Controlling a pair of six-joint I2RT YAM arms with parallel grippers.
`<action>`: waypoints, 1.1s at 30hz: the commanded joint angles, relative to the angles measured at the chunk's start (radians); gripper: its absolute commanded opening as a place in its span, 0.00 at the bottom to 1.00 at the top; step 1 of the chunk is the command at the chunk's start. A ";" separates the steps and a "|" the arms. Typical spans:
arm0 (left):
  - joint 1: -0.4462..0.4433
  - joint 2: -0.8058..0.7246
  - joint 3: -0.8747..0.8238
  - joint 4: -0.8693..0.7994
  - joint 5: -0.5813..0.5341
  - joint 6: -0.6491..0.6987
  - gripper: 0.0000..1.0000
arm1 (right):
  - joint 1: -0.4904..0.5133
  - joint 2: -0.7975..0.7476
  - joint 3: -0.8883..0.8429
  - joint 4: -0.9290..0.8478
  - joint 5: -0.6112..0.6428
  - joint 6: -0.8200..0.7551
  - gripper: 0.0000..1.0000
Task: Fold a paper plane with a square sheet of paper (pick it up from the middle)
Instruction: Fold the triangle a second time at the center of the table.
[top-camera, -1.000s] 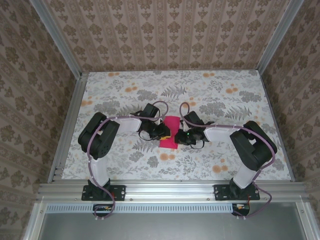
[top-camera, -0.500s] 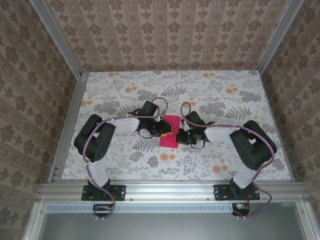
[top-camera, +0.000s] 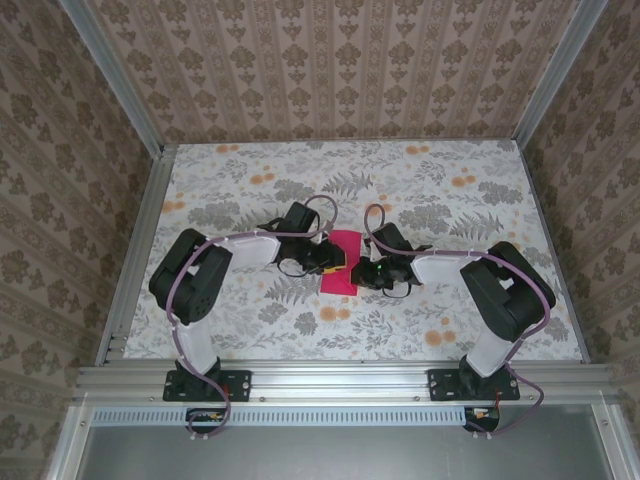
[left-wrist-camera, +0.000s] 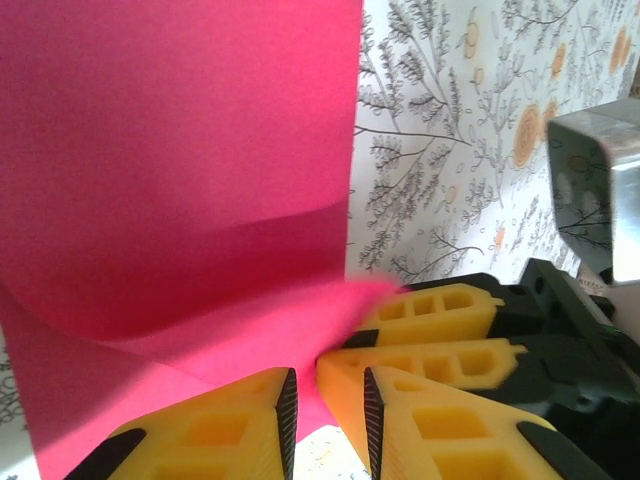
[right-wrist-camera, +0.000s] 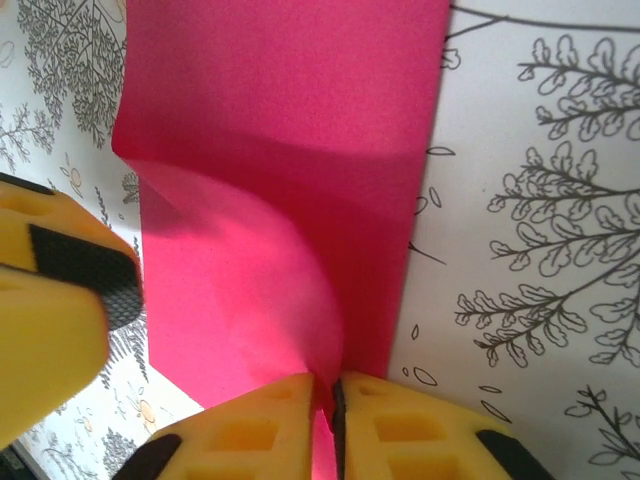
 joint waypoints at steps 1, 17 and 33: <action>-0.004 0.029 0.005 -0.028 0.003 0.003 0.27 | -0.010 -0.020 -0.018 -0.008 0.001 0.018 0.24; -0.003 0.041 0.009 -0.039 -0.038 0.009 0.25 | -0.040 -0.032 -0.012 0.043 -0.058 0.016 0.29; -0.003 0.047 0.011 -0.062 -0.053 0.021 0.23 | -0.074 -0.041 0.015 0.045 -0.088 -0.027 0.31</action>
